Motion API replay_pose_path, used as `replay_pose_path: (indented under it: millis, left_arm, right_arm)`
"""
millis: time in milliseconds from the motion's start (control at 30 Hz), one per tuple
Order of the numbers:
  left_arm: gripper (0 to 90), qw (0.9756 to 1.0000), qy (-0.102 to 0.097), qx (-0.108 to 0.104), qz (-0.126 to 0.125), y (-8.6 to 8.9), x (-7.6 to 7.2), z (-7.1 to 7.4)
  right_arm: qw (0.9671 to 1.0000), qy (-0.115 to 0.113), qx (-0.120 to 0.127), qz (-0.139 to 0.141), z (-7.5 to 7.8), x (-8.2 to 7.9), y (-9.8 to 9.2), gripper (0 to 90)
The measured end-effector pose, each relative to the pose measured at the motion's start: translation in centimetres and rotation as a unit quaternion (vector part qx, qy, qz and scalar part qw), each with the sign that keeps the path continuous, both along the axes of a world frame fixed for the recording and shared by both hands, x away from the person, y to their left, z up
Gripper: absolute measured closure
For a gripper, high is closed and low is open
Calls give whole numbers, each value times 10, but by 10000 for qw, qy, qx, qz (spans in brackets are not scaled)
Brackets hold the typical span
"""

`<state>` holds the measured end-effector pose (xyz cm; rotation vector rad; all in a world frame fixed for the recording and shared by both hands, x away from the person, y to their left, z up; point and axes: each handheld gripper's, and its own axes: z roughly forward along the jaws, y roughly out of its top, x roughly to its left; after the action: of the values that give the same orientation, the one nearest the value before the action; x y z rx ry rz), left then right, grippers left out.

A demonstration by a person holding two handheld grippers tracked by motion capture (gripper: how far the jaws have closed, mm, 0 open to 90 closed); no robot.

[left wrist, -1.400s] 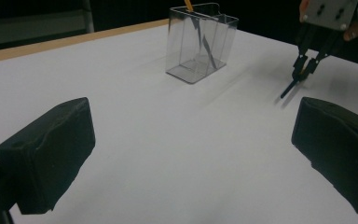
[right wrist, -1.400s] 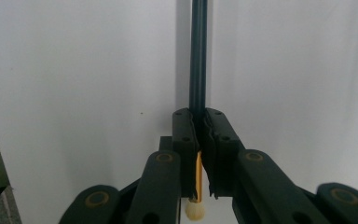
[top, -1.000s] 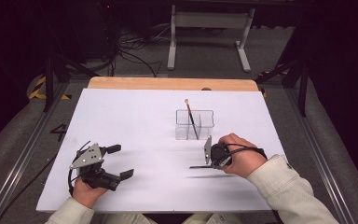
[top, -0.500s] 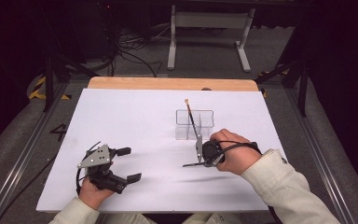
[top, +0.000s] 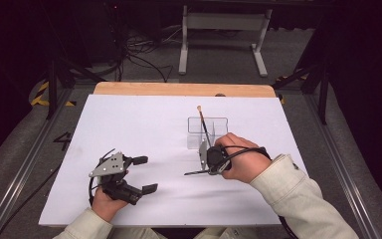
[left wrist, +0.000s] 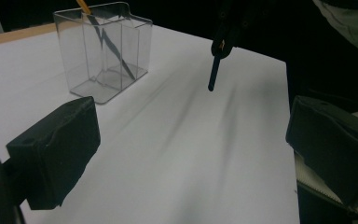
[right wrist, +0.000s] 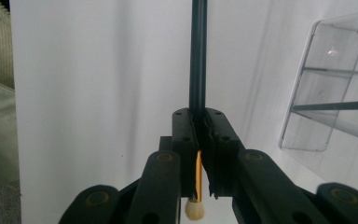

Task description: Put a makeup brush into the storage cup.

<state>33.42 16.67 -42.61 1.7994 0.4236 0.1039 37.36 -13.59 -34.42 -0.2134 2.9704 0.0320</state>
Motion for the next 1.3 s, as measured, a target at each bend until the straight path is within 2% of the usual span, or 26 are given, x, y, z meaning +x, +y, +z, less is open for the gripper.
replay_pose_path:
  millis: [233,433,867,1167,1300]
  left_arm:
    - [36,9999,-25,-94,-103,-10,3,3]
    - [37,9998,-19,-95,-172,-17,5,4]
    - [52,9995,-42,-88,-302,-21,5,5]
    - [154,9992,-48,-140,-373,-20,3,6]
    - [237,9992,-22,-108,-380,-20,3,5]
  right_arm:
    - [10000,-26,59,62,6,-1,8,838]
    - [9998,-42,131,114,9,-1,14,838]
    - [9992,-66,279,289,12,0,35,838]
    - [9983,-107,361,443,13,-2,54,838]
    - [9979,-121,420,485,14,-1,59,838]
